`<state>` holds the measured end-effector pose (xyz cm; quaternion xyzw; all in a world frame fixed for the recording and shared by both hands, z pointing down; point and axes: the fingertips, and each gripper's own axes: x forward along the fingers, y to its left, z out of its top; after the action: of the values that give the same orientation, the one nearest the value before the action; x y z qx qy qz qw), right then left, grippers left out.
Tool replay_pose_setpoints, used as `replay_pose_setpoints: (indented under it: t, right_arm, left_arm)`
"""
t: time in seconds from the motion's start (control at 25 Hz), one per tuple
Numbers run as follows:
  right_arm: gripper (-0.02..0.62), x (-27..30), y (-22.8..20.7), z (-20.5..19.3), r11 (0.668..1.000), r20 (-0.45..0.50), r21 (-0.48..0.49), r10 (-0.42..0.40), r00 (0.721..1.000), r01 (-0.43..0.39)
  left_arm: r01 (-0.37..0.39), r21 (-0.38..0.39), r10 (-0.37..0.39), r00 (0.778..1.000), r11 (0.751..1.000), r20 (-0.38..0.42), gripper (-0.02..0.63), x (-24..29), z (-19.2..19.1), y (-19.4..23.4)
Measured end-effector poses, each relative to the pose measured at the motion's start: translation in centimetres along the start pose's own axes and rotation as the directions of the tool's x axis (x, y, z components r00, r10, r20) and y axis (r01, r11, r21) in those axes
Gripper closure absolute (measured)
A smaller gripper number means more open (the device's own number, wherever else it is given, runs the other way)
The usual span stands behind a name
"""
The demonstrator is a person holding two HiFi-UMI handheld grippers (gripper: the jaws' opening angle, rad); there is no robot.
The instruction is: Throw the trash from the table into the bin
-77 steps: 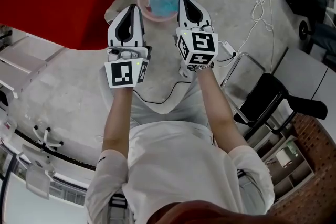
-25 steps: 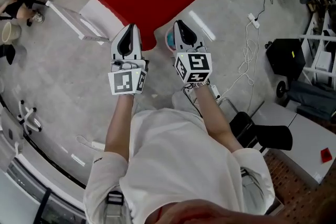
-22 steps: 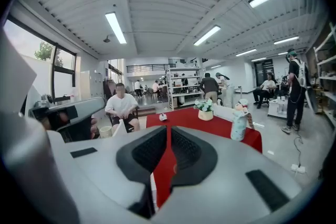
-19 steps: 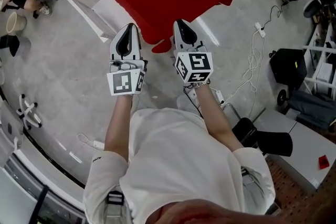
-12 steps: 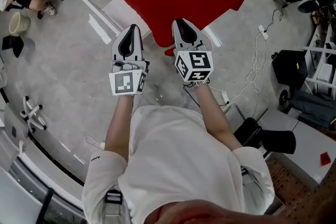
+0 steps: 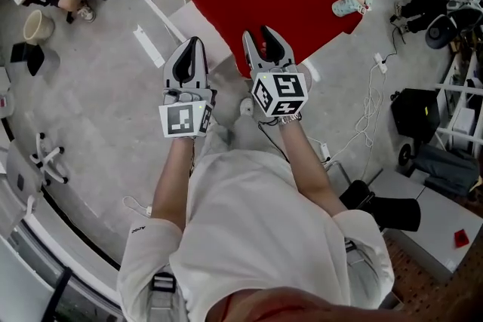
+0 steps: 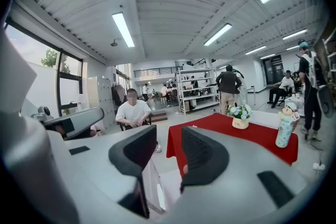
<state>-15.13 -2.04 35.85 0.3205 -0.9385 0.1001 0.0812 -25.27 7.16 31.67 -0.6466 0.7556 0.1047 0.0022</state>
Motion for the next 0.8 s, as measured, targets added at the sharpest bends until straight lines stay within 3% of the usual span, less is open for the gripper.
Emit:
replay_pose_setpoints:
  t: [0.4, 0.8]
  right_arm:
    - [0.425, 7.7, 2.0, -0.4, 0.998, -0.040, 0.040, 0.053, 0.998, -0.051]
    - [0.417, 19.3, 0.0, 2.4, 0.997, -0.063, 0.009, 0.078, 0.995, -0.078]
  left_arm:
    - [-0.097, 0.040, 0.097, 0.995, 0.994, 0.002, 0.601, 1.0, 0.7, 5.3]
    - [-0.132, 0.064, 0.131, 0.991, 0.989, 0.010, 0.601, 9.7, 1.1, 10.3]
